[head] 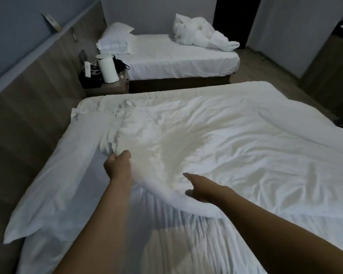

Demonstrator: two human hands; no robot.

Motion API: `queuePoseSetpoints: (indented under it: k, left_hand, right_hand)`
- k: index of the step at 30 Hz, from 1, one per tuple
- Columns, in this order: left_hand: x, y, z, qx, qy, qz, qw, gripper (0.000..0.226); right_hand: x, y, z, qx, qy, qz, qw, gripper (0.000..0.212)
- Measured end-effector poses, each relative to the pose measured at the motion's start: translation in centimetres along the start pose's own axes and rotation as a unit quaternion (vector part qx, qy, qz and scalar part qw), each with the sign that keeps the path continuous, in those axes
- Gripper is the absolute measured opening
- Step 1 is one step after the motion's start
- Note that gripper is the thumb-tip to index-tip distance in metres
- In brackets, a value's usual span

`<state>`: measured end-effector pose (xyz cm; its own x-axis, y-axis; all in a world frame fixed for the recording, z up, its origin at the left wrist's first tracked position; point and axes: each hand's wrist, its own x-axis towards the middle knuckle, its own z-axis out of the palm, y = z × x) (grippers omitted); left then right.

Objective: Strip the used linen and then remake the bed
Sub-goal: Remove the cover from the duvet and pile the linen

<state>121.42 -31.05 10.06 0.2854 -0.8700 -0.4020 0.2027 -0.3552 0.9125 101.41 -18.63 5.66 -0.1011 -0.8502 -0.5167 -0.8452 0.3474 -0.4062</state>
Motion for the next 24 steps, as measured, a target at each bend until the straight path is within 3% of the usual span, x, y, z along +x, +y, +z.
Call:
queuePoseSetpoints:
  k: [6, 10, 17, 21, 22, 24]
  left_hand:
    - [-5.4, -1.2, 6.6, 0.090, -0.135, 0.101, 0.982, 0.008]
    - [-10.5, -1.6, 14.0, 0.148, -0.182, 0.146, 0.961, 0.009]
    - [-26.0, -9.1, 35.8, 0.237, -0.311, 0.207, 0.897, 0.017]
    - [-38.4, -19.8, 48.9, 0.303, -0.441, 0.204, 0.820, 0.011]
    - [-41.2, -23.0, 50.9, 0.339, -0.483, 0.200, 0.782, 0.003]
    - [-45.2, -28.9, 52.6, 0.440, -0.567, 0.204, 0.666, 0.018]
  right_hand:
    - [-4.9, 10.8, -3.9, 0.056, 0.033, 0.091, 0.994, 0.063]
    - [-8.9, 21.2, -6.8, 0.103, 0.068, 0.143, 0.982, 0.061]
    - [-16.8, 43.1, -12.2, 0.147, 0.131, 0.187, 0.962, 0.066]
    - [-23.6, 55.6, -14.4, 0.165, 0.166, 0.254, 0.939, 0.067]
    - [-25.1, 58.4, -14.8, 0.169, 0.171, 0.277, 0.930, 0.066]
    - [-27.7, 62.9, -15.6, 0.186, 0.175, 0.310, 0.916, 0.065]
